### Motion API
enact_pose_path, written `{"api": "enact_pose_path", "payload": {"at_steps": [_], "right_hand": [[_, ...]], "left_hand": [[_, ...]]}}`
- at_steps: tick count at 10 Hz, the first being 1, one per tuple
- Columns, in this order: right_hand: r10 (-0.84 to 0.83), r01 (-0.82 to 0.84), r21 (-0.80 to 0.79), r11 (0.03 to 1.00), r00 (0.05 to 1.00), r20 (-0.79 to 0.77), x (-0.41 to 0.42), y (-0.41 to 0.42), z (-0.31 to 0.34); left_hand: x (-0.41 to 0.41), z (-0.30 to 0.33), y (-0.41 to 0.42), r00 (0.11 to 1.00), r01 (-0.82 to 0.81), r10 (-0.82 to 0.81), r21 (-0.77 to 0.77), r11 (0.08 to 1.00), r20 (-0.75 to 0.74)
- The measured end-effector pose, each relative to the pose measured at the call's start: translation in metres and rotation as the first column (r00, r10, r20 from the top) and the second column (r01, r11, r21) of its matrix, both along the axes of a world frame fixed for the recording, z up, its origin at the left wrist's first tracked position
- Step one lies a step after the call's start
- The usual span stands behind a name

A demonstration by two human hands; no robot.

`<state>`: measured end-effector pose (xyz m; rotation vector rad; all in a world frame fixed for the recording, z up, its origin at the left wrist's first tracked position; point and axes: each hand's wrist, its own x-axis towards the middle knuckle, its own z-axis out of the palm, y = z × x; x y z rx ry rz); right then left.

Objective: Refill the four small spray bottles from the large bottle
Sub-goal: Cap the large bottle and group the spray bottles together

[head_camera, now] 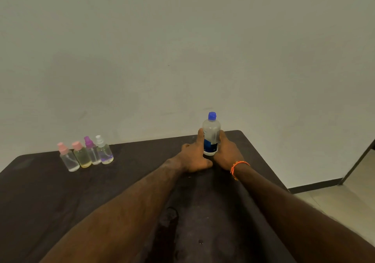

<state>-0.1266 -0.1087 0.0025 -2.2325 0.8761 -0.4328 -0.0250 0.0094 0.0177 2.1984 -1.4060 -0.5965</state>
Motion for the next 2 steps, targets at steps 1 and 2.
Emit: {"api": "enact_pose_path", "payload": {"at_steps": [1, 2], "right_hand": [[0.012, -0.013, 0.008, 1.0, 1.0, 0.022, 0.0034, -0.0006, -0.0143], [-0.004, 0.005, -0.012, 1.0, 0.999, 0.039, 0.0031, -0.0021, -0.0133]], "left_hand": [[0.0, -0.0075, 0.0011, 1.0, -0.015, 0.015, -0.025, 1.0, -0.011], [-0.0035, -0.0085, -0.0007, 0.999, -0.037, 0.038, -0.041, 0.998, 0.021]]}}
